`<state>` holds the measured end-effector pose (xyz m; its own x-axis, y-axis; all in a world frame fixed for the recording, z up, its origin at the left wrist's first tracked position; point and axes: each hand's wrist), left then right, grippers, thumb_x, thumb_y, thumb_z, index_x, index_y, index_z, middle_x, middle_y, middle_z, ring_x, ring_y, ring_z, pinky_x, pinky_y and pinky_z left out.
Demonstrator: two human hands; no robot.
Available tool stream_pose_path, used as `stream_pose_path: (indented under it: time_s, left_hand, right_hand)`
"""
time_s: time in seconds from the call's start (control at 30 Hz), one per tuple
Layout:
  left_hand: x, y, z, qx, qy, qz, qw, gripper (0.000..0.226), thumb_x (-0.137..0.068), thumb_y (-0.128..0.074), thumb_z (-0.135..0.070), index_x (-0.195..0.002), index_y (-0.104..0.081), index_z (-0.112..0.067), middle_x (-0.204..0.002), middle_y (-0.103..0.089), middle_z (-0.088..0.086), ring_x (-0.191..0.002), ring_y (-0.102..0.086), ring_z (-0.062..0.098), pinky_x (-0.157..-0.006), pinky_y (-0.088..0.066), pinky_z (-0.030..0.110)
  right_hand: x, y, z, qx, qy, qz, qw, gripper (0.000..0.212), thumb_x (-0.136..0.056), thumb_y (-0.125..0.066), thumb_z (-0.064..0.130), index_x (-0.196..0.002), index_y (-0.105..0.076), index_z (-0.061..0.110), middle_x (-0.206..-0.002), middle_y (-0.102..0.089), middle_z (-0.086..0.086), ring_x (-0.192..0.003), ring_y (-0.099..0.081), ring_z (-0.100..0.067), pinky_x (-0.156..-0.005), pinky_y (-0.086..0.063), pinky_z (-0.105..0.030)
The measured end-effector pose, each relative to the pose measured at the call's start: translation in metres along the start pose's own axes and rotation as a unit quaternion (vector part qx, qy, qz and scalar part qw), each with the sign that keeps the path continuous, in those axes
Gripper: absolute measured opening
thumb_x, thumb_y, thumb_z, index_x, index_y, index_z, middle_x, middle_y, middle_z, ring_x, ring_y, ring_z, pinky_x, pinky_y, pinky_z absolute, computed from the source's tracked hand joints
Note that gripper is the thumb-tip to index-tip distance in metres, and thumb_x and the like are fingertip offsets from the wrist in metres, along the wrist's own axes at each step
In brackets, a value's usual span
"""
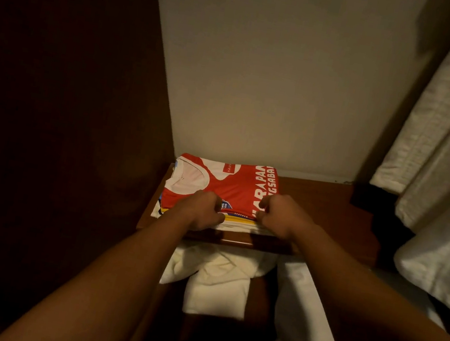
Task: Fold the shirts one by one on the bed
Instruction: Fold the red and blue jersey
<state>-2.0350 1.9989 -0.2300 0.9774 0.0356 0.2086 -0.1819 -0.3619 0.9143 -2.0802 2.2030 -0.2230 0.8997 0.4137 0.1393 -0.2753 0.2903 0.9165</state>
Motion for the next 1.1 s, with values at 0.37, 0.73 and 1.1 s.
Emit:
stream_pose_path:
  time_s: [0.37,0.73,1.1]
  left_hand:
    - [0.14,0.192,-0.093,-0.013,-0.009,0.028,0.999,0.025,-0.092,-0.062,-0.037,-0.1,-0.07,-0.014,-0.103,-0.07,0.009,-0.097,-0.063,0.028,-0.085,-0.054,0.038]
    - [0.32,0.343,-0.148,0.075,-0.002,0.036,0.997,0.016,-0.089,-0.064,-0.029,-0.088,-0.069,-0.014,-0.087,-0.069,0.005,-0.084,-0.065,0.023,-0.077,-0.055,0.038]
    - [0.481,0.336,-0.116,0.103,0.155,-0.015,0.982,0.017,-0.095,-0.06,-0.03,-0.08,-0.063,-0.023,-0.091,-0.068,0.004,-0.09,-0.065,0.025,-0.08,-0.054,0.038]
  right_hand:
    - [0.128,0.174,0.108,0.003,-0.016,0.061,0.998,0.033,-0.096,-0.056,0.033,-0.123,-0.068,0.016,-0.122,-0.068,-0.008,-0.104,-0.064,-0.026,-0.088,-0.054,-0.033]
    - [0.279,0.317,0.239,0.027,0.027,0.082,0.996,0.025,-0.097,-0.055,0.028,-0.114,-0.069,0.017,-0.107,-0.068,-0.006,-0.086,-0.056,-0.021,-0.073,-0.043,-0.027]
    - [0.378,0.314,0.317,0.101,0.148,0.144,0.973,0.032,-0.096,-0.052,0.035,-0.116,-0.069,0.016,-0.112,-0.069,-0.012,-0.1,-0.063,-0.031,-0.083,-0.054,-0.037]
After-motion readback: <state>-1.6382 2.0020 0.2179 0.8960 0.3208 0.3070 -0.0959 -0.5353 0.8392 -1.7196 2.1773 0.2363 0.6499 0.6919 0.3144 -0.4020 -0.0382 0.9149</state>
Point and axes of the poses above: each hand's wrist, its own x-axis away from the middle knuckle, its own y-axis out of the back of the hand, z = x × y
